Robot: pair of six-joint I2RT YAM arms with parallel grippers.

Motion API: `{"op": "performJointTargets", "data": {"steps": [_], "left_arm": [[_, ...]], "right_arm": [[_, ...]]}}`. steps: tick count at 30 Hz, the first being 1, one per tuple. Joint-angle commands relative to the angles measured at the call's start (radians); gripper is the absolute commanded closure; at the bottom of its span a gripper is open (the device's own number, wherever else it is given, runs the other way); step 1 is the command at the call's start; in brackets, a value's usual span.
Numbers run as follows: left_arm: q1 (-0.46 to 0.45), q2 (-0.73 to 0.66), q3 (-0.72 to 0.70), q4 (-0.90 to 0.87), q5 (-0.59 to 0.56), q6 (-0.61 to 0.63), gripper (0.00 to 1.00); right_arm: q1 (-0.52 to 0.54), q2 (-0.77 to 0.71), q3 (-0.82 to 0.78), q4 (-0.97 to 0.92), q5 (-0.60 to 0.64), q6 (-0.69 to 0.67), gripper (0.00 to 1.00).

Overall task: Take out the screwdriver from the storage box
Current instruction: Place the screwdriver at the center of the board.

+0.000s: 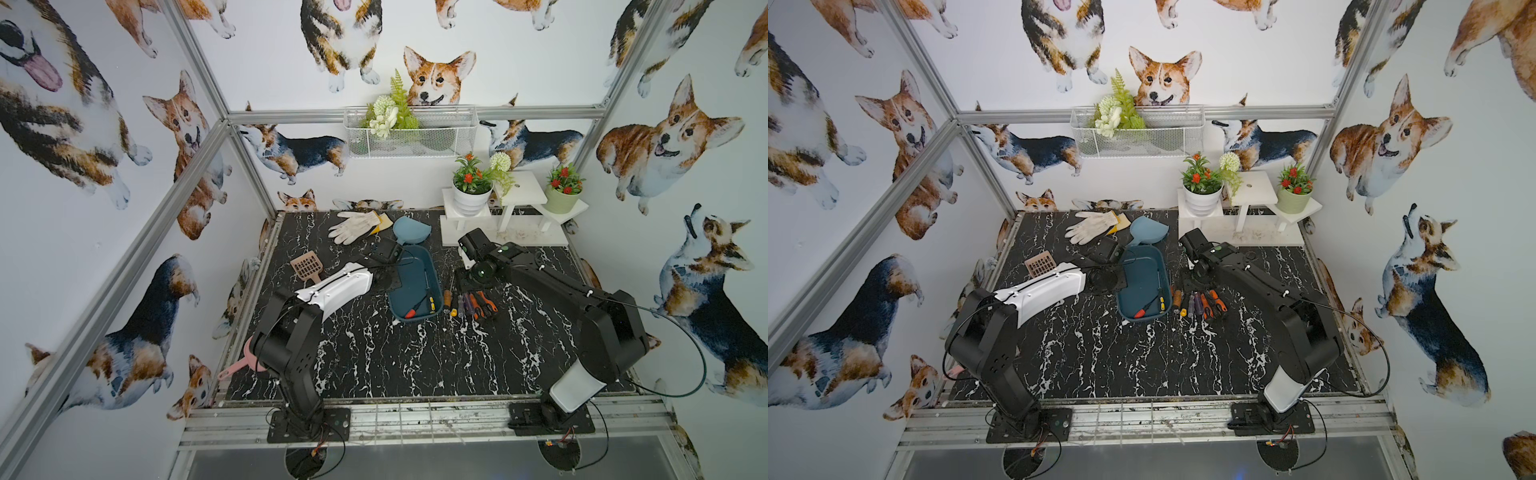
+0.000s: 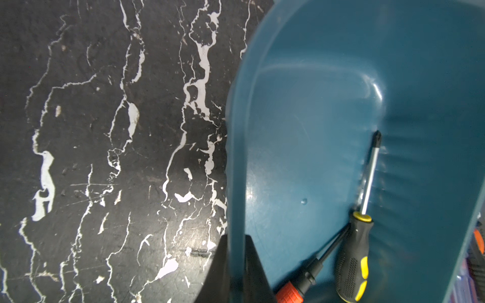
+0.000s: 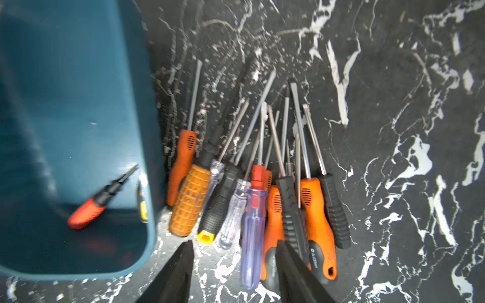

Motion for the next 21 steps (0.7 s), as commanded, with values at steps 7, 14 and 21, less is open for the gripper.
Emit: {"op": "performJointTargets", "data": {"steps": [7, 14, 21], "left_arm": [[-0.001, -0.052, -0.042, 0.092, -0.015, -0.011, 1.00], [-0.003, -0.080, -0.072, 0.131, -0.025, -0.004, 1.00], [-0.007, -0.080, -0.069, 0.133, -0.032, -0.005, 1.00]], "right_arm": [[0.107, -0.041, 0.054, 0.030, -0.085, 0.000, 0.41], [0.165, 0.014, 0.041, 0.086, -0.160, 0.103, 0.42], [0.204, 0.074, 0.045, 0.133, -0.191, 0.172, 0.43]]}}
